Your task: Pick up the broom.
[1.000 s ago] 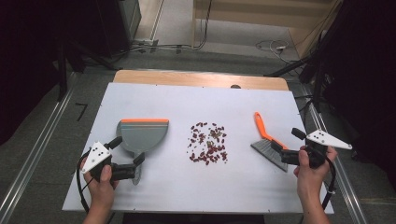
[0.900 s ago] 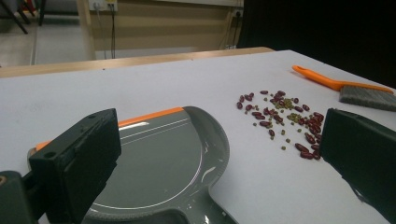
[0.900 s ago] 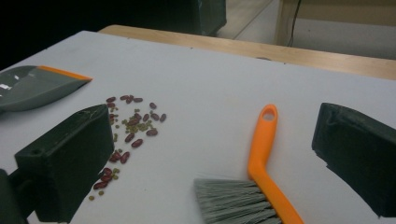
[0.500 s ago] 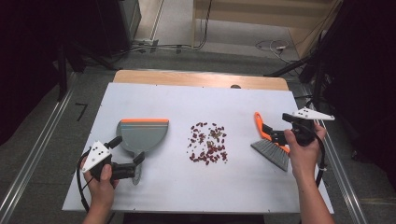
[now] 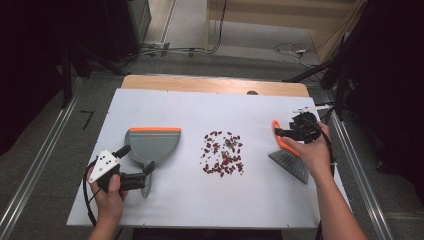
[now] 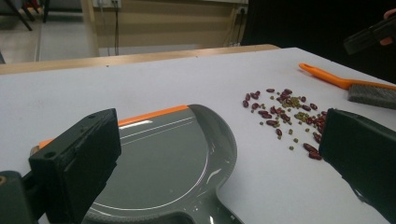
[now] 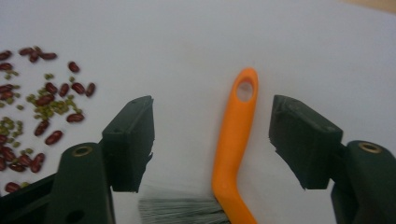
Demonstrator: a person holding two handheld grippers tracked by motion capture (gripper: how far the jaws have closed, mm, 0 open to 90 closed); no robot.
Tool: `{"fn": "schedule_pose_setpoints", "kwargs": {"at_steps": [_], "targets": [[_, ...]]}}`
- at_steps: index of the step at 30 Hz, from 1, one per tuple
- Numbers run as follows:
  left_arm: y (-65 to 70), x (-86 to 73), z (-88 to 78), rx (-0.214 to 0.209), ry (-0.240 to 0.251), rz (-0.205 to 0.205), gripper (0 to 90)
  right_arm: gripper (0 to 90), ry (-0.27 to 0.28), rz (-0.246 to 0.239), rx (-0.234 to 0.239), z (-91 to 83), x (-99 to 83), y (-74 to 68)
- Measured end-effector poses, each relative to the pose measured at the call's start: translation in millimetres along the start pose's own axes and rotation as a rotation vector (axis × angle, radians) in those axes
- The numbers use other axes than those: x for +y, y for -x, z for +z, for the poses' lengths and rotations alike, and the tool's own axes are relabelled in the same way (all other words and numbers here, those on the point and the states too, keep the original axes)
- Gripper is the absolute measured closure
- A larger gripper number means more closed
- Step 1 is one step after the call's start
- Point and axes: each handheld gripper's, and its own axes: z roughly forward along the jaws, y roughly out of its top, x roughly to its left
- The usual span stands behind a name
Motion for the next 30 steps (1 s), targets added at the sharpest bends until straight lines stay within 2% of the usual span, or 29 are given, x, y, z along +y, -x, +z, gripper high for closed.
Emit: {"fn": "schedule_pose_setpoints", "kwargs": {"at_steps": [2, 4, 6, 7, 8, 9, 11, 12, 16, 17, 18, 19, 21, 24, 27, 30], "targets": [[0.4, -0.5, 1.1, -0.004, -0.005, 0.003, 0.0, 36.0, -0.022, 0.023, -0.007, 5.7, 0.4, 3.4], [0.6, -0.5, 1.4, -0.005, -0.008, 0.006, 0.0, 36.4, -0.032, 0.025, -0.010, 8.3, 0.1, 4.6], [0.8, -0.6, 2.4, -0.007, -0.007, 0.002, 0.0, 41.2, -0.061, -0.016, -0.036, 13.6, -1.8, 5.1], [0.7, -0.7, 2.9, -0.009, -0.009, -0.002, 0.0, 42.4, -0.072, -0.014, -0.037, 15.9, -2.1, 4.9], [0.5, -0.9, 3.8, -0.010, -0.011, -0.003, 0.0, 46.4, -0.100, 0.021, -0.011, 19.6, -2.4, 6.0], [0.8, -1.0, 4.7, -0.011, -0.013, -0.002, 0.0, 47.2, -0.114, 0.030, -0.009, 21.7, -2.6, 6.0], [1.8, -0.9, 5.9, -0.016, -0.017, 0.005, 0.0, 49.2, -0.128, 0.028, -0.019, 23.6, -2.7, 5.8], [2.7, -0.8, 5.8, -0.016, -0.019, 0.011, 0.0, 52.4, -0.159, 0.041, -0.027, 27.3, -3.0, 5.3], [2.7, -0.9, 5.5, -0.016, -0.019, 0.014, 0.0, 58.3, -0.198, 0.065, -0.025, 32.3, -4.3, 4.9], [2.4, -0.9, 5.4, -0.017, -0.019, 0.013, 0.0, 60.0, -0.234, 0.076, -0.027, 36.3, -5.4, 4.3], [2.3, -1.0, 5.4, -0.017, -0.019, 0.012, 0.0, 59.9, -0.246, 0.075, -0.034, 38.0, -6.2, 3.9], [2.2, -1.0, 5.4, -0.016, -0.019, 0.013, 0.0, 59.9, -0.246, 0.075, -0.034, 38.0, -6.2, 3.9], [2.2, -1.1, 5.4, -0.017, -0.018, 0.012, 0.0, 59.9, -0.262, 0.078, -0.064, 40.9, -7.5, 4.8], [2.2, -1.0, 5.2, -0.017, -0.018, 0.011, 0.0, 60.6, -0.275, 0.081, -0.071, 42.5, -8.2, 5.4], [2.3, -1.0, 5.5, -0.017, -0.019, 0.011, 0.0, 64.6, -0.300, 0.078, -0.090, 46.9, -9.8, 5.5], [3.5, -1.3, 6.3, -0.017, -0.022, 0.010, 0.0, 65.3, -0.308, 0.086, -0.084, 49.9, -11.7, 6.5]]}}
